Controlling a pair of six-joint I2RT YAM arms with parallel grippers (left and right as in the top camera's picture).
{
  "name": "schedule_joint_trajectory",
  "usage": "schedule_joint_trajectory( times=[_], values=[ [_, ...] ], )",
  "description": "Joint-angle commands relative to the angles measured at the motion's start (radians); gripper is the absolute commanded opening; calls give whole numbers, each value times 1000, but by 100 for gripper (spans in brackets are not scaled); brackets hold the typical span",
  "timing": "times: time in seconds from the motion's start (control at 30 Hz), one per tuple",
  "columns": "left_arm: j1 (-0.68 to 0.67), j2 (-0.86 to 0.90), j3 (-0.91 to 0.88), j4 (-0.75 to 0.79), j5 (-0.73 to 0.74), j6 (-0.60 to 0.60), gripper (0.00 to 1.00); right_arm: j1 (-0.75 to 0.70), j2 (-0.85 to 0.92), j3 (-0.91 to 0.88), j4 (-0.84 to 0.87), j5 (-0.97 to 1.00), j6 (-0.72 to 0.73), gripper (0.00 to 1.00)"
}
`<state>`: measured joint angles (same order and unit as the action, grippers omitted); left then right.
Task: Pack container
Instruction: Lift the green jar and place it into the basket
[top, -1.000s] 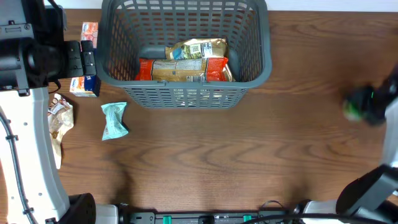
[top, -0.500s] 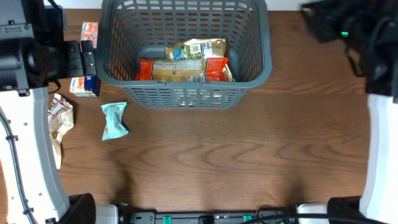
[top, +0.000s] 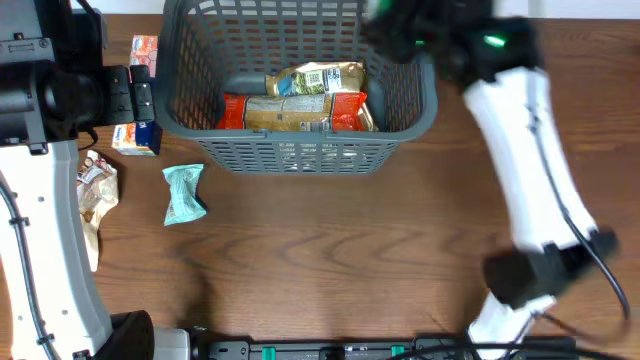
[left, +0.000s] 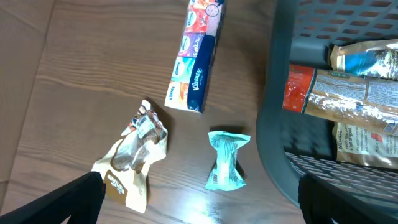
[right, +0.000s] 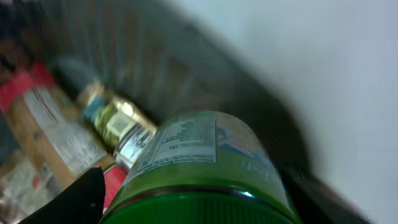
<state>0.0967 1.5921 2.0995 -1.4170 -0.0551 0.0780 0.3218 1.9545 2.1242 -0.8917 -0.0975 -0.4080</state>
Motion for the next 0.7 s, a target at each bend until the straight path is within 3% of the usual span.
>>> schedule_joint_trajectory(
  times=[0.0, 0.53, 0.57, 0.63, 0.67],
  values=[
    [5, -10, -2, -5, 2, -9, 98, 19, 73, 6, 5, -6, 41, 1],
    [5, -10, -2, -12, 2, -9, 98, 23, 314, 6, -138, -8, 79, 2],
    [5, -10, -2, -12, 2, -9, 99, 23, 318, 6, -145, -8, 79, 8],
    [5, -10, -2, -12, 2, -9, 99, 23, 318, 6, -159, -8, 79, 32],
    [5, -10, -2, -12, 2, -9, 99, 24, 314, 6, -158, -8, 79, 34]
  ],
)
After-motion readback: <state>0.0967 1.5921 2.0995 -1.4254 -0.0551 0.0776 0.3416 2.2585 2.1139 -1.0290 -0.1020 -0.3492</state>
